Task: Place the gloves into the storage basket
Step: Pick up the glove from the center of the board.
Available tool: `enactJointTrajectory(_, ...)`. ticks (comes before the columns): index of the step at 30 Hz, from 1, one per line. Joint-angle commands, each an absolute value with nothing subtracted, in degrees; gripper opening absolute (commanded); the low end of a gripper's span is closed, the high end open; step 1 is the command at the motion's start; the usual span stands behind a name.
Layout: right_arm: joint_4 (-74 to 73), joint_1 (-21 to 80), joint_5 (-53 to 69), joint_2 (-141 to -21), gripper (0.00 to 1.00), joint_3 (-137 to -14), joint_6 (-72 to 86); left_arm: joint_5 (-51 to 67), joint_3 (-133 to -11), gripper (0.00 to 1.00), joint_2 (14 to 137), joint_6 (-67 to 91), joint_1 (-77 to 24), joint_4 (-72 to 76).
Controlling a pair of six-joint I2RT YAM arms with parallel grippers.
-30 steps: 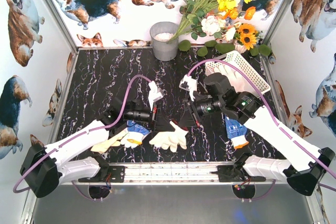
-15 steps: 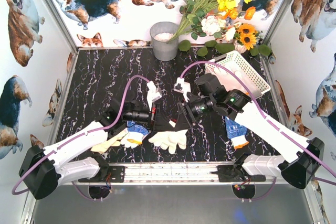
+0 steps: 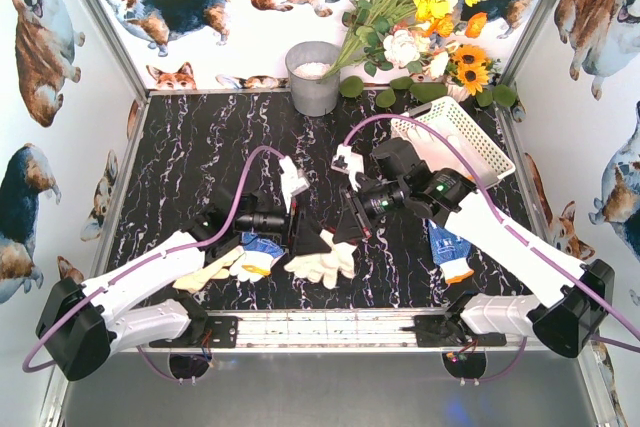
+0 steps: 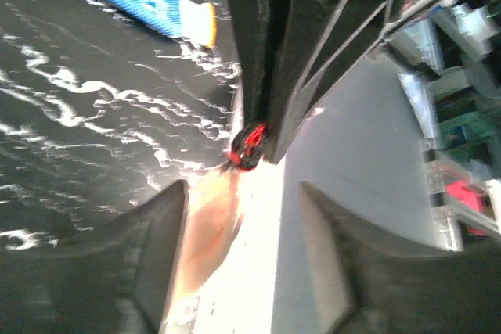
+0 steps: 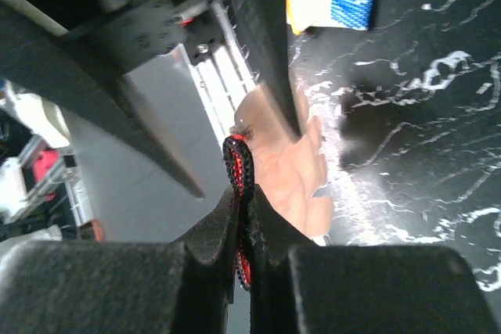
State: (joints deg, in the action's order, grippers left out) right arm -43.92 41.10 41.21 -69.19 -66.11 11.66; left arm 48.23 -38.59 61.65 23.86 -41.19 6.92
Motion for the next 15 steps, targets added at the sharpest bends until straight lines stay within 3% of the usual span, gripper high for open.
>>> enactJointTrajectory(1, -44.48, 40.03, 33.16, -69.12, 0.00, -69.45, 8.68, 40.74, -40.35, 0.74, 59.43, 20.30, -38.27, 1.91)
enactJointTrajectory(4, -46.95, 37.38, 23.01, -69.50, 0.00, -70.36, 7.21, 35.81, -39.96, 0.98, 56.31, 18.54, -33.88, -0.99)
enactJointTrajectory(11, -43.35, 30.12, 2.15, -71.24, 0.00, -72.29, -2.14, 19.06, -41.46, 1.00, 50.81, 13.57, -22.16, -11.13)
enactJointTrajectory(15, -36.45, 29.58, -2.28, -72.59, 0.00, -72.89, -9.33, 11.42, -40.86, 1.00, 49.60, 11.25, -16.76, -13.99)
